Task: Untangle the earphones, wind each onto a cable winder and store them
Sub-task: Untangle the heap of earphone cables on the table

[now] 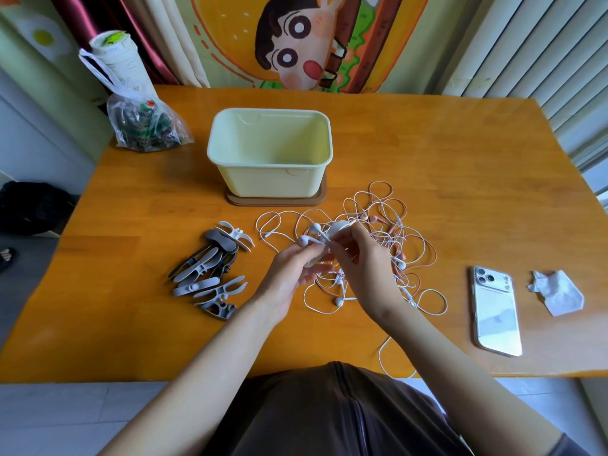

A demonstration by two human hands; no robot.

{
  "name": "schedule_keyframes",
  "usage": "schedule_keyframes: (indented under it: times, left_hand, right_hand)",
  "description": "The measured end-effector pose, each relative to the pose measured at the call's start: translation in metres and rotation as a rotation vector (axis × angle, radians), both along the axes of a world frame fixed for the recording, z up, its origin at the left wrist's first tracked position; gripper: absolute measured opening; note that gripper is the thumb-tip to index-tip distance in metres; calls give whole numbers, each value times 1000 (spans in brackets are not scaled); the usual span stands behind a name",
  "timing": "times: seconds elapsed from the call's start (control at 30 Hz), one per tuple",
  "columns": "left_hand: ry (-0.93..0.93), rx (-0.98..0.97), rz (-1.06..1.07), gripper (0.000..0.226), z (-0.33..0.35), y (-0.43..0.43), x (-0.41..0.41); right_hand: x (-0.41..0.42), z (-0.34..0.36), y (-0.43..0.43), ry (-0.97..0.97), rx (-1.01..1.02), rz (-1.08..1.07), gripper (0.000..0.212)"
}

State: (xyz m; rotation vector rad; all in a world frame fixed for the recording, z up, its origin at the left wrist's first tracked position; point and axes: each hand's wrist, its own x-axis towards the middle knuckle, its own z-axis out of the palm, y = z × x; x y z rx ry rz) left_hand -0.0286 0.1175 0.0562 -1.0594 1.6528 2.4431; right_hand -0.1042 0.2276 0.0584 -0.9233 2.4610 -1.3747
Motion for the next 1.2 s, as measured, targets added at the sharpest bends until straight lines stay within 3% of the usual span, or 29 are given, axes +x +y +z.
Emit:
schedule_keyframes:
  times: [0.53,0.9,1.2]
  left_hand:
    - [-24,-80,11,19,0,-6,-1]
    - [-35,-12,1,23,-4,2,3]
    - [-10,-107,-15,25,1,-1,2]
  right_hand:
    - [-5,5,3,56,52,45,5]
    - [-10,8,3,190,185,137,10]
    - [-5,9,-2,109,82,2,9]
